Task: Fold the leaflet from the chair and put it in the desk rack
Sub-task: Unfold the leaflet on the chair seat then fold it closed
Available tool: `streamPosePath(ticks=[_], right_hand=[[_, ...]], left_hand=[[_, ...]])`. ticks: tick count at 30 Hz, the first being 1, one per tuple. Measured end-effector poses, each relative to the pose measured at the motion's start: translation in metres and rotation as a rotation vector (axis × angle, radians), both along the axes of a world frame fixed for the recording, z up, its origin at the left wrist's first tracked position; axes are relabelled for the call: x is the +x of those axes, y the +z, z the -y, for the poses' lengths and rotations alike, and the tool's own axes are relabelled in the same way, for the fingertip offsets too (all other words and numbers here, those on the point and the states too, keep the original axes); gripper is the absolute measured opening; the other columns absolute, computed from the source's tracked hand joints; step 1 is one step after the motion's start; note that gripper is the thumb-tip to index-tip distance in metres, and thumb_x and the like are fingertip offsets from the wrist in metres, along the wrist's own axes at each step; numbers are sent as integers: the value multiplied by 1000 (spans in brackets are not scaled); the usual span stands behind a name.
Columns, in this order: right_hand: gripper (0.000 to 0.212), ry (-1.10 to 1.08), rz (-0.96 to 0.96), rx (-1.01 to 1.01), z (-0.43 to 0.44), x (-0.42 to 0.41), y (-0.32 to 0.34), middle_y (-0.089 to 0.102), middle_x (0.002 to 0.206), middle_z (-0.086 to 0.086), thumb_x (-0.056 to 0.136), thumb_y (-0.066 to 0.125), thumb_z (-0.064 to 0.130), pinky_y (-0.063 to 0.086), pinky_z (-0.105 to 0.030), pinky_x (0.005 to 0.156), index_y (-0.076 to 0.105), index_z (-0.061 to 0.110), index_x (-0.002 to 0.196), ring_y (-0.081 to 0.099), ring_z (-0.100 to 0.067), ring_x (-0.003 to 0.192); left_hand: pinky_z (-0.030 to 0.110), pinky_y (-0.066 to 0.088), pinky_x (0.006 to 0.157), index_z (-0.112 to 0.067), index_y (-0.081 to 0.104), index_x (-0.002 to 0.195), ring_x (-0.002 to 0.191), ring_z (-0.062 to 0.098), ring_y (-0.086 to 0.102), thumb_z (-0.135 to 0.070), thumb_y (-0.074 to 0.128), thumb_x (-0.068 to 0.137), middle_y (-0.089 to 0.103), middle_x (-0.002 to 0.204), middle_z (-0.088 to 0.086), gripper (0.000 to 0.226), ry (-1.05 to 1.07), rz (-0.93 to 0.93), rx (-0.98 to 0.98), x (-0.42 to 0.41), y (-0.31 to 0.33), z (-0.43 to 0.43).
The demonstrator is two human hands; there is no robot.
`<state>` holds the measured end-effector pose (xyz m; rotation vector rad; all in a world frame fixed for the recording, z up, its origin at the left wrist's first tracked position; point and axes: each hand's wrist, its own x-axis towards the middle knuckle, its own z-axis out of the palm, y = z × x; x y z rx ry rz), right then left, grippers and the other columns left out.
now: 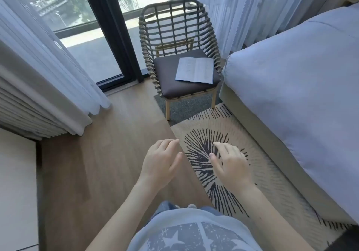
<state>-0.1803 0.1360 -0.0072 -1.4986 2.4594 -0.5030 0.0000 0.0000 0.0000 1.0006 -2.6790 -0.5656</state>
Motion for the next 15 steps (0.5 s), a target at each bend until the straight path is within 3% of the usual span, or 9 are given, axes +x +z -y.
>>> streamPosePath(ticks=[4,9,15], right_hand=[[44,-25,33,48,1,-17,-10,69,116,-10,98,48,35,51,-43,89,62,6,128,62,-29,108],[55,-30,26,-14,27,-43,-8,71,113,-11,95,36,42,51,-43,86,65,5,124,64,-31,106],[49,-24,-25,-65,93,-87,-2,70,114,-10,96,41,38,49,-44,90,64,5,125,62,-31,107]], left_hand=[[39,49,88,-12,65,118,107,28,62,-34,48,92,70,115,4,38,29,55,44,-11,-14,-4],[38,48,88,-13,64,118,107,27,61,-32,50,93,69,116,4,35,41,36,24,-38,-16,22],[37,47,91,-10,64,123,111,24,60,-34,48,96,69,118,5,40,47,-18,-6,-88,-5,94]])
